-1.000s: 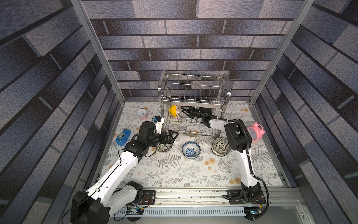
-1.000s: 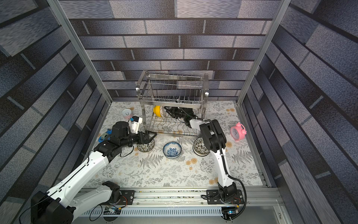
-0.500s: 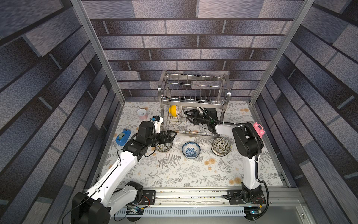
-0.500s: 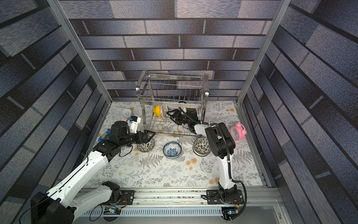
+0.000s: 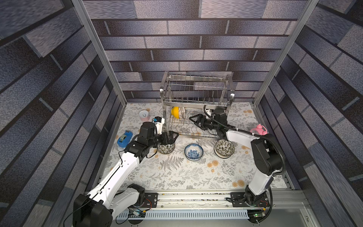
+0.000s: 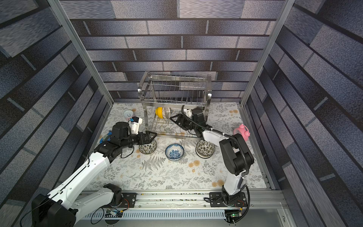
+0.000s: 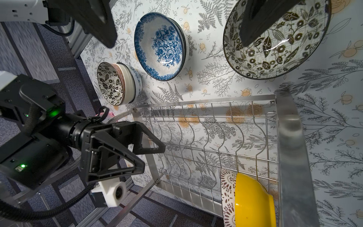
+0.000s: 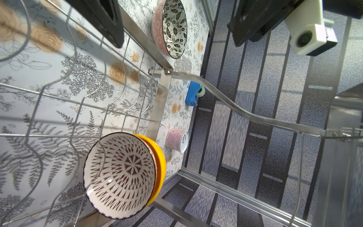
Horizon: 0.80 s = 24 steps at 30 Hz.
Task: Load bowls into a dish rack
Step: Place the bowl in the dish rack, then pick up the bowl from the center of the table.
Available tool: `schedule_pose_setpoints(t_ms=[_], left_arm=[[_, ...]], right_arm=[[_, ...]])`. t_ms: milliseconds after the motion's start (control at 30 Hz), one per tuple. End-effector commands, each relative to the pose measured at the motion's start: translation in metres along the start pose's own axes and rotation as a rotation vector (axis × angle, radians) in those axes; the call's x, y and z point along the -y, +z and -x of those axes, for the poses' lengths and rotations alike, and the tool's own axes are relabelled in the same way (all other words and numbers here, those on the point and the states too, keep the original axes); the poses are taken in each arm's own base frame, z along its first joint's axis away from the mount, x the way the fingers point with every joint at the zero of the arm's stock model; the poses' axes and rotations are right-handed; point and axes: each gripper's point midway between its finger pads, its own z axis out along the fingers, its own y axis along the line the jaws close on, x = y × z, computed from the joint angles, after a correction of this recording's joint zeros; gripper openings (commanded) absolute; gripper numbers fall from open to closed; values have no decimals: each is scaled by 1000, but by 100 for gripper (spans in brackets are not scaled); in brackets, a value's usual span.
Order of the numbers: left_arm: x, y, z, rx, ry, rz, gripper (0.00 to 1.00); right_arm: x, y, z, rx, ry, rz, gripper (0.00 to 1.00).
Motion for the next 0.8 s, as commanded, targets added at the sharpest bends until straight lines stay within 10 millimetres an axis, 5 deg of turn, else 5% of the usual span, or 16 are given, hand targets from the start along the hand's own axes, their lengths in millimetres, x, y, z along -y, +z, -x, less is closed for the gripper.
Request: schedule_pose_setpoints(t_ms=[0,167,767], left_arm=[[5,-1,15,38,29,-15,100],[4,5,15,42,12,-22,100],[-4,-4,5,42,-22,-15,100]], right_arm=[[13,-9,-24,-47,-30,-84,92],[11,-22,-39,-60,-79,-131,100],[-7,-31,-82,-188,-279,-246,100]])
